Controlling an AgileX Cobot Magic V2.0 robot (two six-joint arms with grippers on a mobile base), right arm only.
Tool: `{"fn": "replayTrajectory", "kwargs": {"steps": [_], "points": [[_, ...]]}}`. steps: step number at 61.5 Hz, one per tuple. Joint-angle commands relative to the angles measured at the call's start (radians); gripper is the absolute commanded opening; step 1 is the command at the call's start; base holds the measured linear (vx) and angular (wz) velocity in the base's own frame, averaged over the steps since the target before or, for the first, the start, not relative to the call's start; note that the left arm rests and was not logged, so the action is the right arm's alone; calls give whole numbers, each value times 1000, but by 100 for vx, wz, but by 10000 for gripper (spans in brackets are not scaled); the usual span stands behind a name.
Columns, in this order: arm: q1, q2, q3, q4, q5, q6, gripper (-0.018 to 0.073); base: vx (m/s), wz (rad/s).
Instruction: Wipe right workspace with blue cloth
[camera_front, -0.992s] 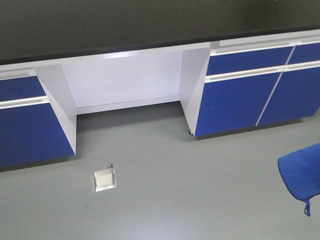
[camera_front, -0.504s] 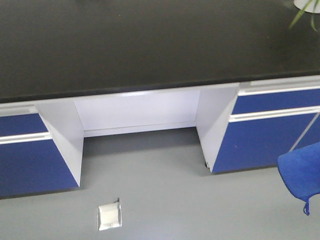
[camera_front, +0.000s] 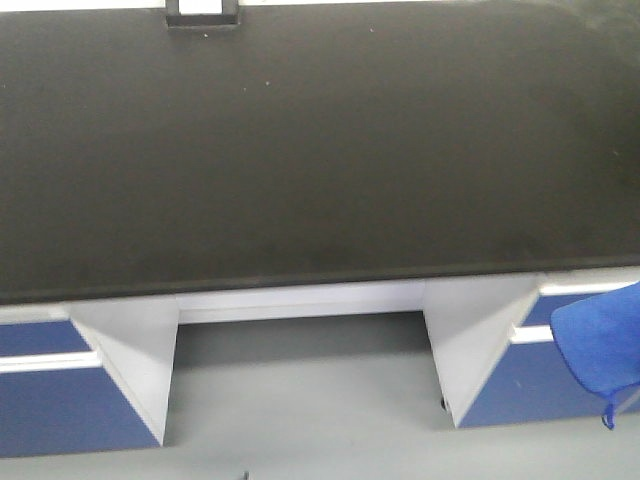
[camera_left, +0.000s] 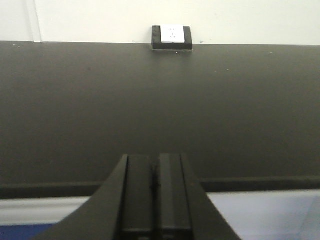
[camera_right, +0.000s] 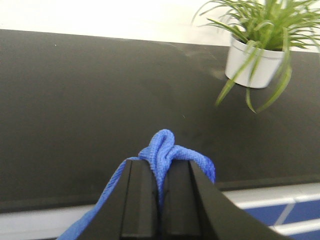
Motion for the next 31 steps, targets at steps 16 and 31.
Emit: {"fn": "replayTrajectory", "kwargs": {"steps": [16, 31], "points": [[-2, 6, -32, -13, -76, -9, 0, 32, 12], [-2, 6, -32, -13, -77, -9, 0, 24, 13]]}}
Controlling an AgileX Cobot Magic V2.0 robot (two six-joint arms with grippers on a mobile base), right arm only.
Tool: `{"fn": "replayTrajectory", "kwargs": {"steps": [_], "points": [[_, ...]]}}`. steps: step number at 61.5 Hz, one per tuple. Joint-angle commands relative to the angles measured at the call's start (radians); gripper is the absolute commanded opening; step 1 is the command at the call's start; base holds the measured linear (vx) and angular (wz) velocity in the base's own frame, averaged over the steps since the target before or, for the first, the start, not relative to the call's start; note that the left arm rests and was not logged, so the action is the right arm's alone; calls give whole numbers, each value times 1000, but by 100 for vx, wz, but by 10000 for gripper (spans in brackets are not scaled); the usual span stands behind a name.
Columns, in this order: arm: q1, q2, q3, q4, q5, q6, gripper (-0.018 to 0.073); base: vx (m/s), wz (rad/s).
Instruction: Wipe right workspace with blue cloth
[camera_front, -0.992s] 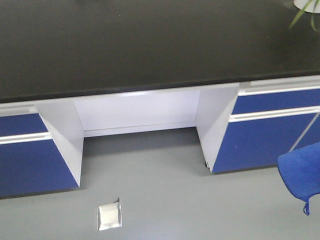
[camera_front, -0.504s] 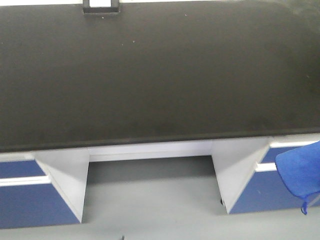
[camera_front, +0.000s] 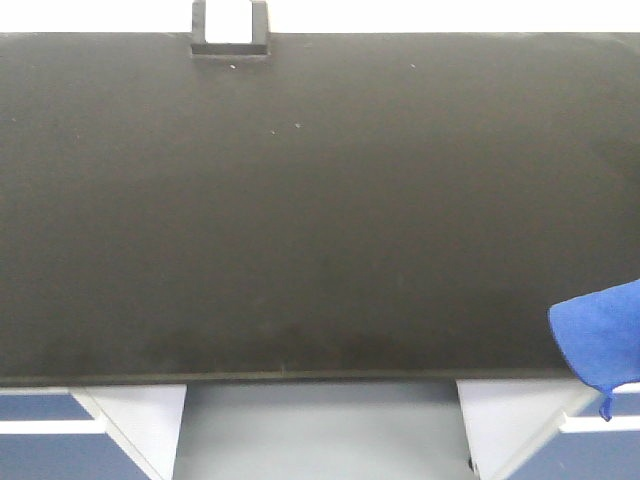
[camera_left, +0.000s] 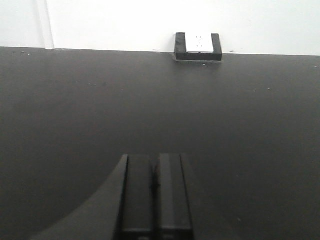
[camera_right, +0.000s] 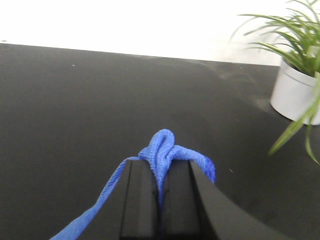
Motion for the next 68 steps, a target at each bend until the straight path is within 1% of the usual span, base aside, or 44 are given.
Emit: {"fn": "replayTrajectory", "kwargs": {"steps": [1, 43, 54, 68], "points": [[-2, 6, -32, -13, -77, -9, 0, 18, 12], [-2, 6, -32, -13, -75, -9, 0, 8, 4], [-2, 6, -32, -48, -130, -11, 0, 0, 0], [-2, 6, -32, -45, -152, -9, 0, 0, 0]]}}
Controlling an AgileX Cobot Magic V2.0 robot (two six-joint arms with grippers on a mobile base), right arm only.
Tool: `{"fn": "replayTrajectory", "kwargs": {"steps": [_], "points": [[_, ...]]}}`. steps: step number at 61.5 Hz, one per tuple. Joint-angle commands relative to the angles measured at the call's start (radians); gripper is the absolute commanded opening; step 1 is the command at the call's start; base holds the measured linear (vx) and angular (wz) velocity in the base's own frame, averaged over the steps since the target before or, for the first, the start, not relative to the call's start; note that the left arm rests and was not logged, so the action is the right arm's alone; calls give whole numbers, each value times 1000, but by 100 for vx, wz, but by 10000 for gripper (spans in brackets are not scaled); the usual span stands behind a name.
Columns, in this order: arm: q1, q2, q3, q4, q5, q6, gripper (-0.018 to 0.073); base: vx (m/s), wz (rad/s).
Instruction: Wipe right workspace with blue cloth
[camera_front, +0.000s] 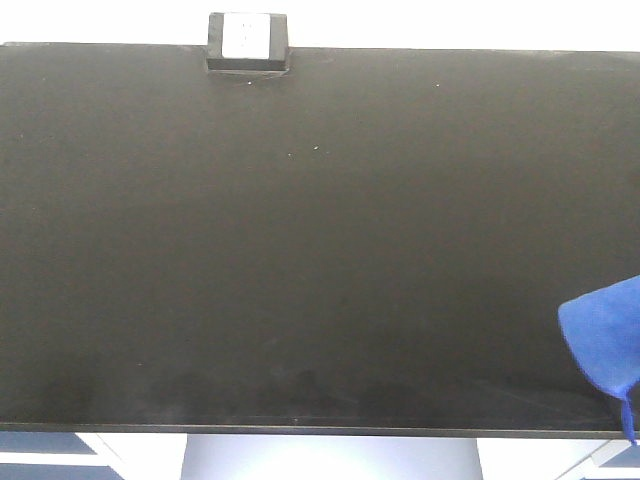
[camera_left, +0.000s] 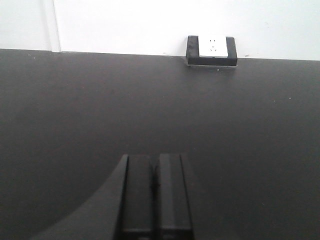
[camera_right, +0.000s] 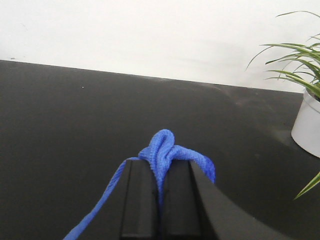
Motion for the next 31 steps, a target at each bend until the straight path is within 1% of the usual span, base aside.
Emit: {"fn": "replayTrajectory", "kwargs": {"steps": [1, 25, 31], "points": [[-2, 6, -32, -18, -105, -9, 0, 0, 0], [-2, 11, -32, -15, -161, 2, 0, 0, 0], [-2, 52, -32, -1, -98, 8, 1, 0, 0]]}}
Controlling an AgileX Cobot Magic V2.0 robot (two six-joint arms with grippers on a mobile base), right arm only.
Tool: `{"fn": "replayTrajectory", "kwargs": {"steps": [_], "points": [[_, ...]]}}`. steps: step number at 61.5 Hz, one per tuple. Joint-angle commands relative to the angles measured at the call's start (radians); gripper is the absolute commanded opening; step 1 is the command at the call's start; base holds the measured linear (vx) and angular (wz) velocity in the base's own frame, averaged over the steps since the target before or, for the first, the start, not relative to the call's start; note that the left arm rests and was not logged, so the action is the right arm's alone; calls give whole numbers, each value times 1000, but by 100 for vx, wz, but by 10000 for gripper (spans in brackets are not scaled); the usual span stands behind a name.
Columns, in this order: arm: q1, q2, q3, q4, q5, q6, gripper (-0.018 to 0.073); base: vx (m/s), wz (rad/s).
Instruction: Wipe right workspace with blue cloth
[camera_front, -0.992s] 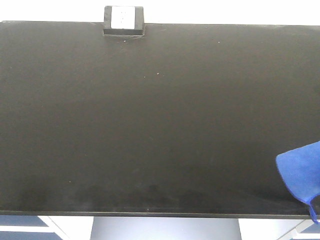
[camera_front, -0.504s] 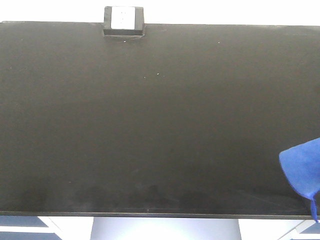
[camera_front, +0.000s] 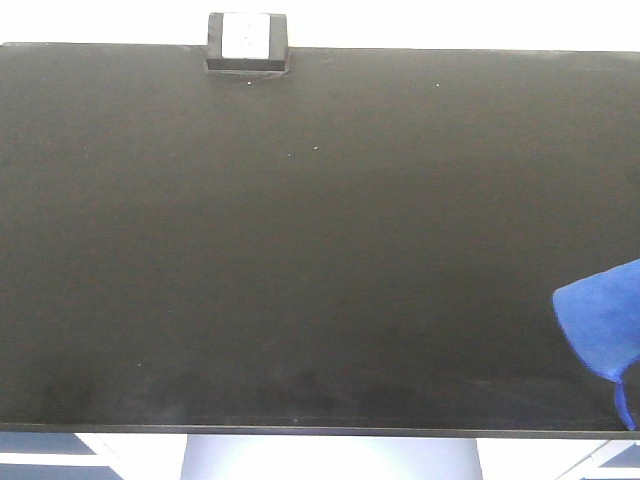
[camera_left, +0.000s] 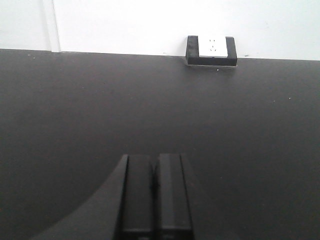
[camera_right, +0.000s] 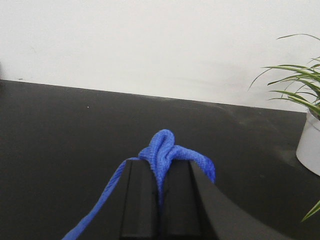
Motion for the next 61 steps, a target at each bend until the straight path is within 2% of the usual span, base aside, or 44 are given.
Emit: {"fn": "replayTrajectory", "kwargs": {"steps": [1, 8, 16, 45, 53, 61], "points": [[-2, 51, -32, 5, -16, 4, 1, 0, 0], [-2, 178, -32, 11, 44, -5, 3, 0, 0], [-2, 364, -32, 4, -55, -5, 3, 0, 0], [2, 1087, -32, 1, -709, 2, 3, 0, 0], [84, 1194, -47, 11, -765, 41, 4, 0, 0], [260, 1257, -99, 27, -768, 55, 6, 0, 0]]}}
